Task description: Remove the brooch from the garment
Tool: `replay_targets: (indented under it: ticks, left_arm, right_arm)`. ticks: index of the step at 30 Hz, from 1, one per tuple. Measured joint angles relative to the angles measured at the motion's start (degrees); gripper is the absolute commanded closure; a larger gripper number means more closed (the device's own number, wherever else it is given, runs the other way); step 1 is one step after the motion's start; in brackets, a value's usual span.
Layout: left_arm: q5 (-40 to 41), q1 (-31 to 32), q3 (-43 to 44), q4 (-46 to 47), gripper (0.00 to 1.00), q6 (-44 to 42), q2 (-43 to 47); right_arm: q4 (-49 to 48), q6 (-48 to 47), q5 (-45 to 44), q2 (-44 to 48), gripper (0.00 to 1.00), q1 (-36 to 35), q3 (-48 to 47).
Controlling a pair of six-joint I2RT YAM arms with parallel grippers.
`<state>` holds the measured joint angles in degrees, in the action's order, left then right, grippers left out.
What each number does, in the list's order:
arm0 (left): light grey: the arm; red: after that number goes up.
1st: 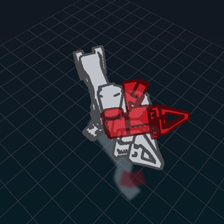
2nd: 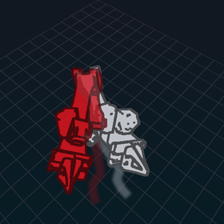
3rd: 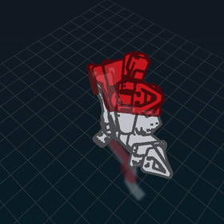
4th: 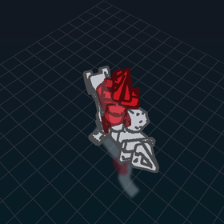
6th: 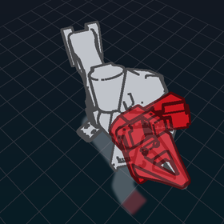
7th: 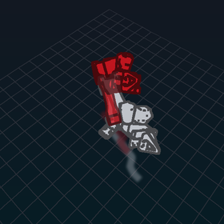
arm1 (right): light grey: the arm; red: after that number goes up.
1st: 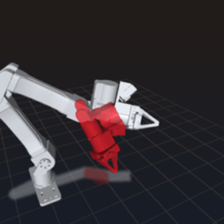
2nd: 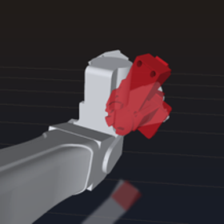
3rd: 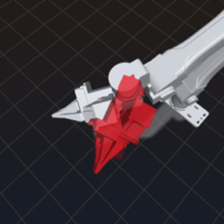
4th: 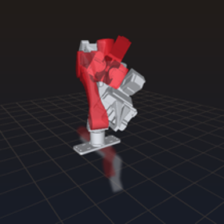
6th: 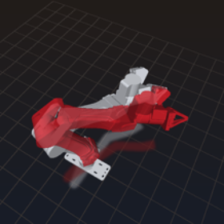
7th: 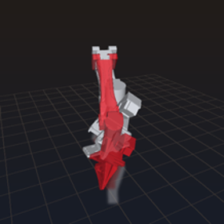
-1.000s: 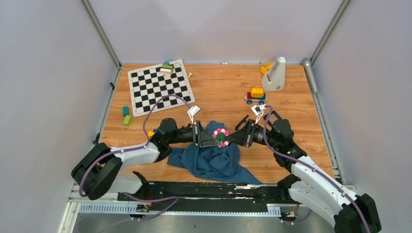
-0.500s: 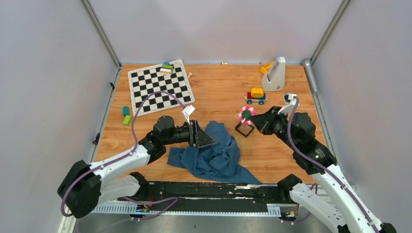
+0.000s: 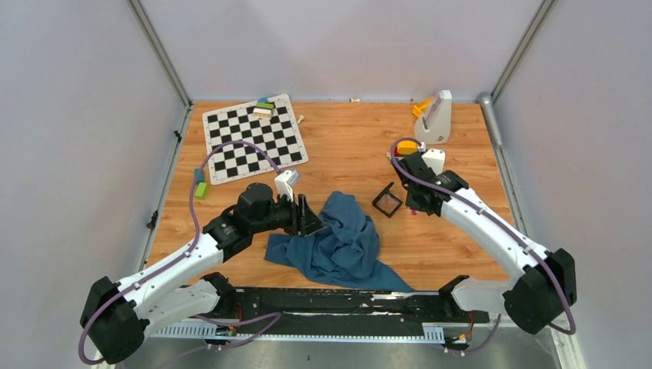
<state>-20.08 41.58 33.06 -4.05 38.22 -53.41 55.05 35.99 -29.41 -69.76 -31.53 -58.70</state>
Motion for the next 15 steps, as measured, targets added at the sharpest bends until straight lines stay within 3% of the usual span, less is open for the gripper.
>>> replay_targets:
  ticks: [15]
  left_arm:
    - [2.3, 0.0, 0.0, -3.1, 0.43, -2.4, 1.5]
  right_arm:
    - [-1.6, 1.4, 0.2, -16.5, 1.0, -0.2, -5.5]
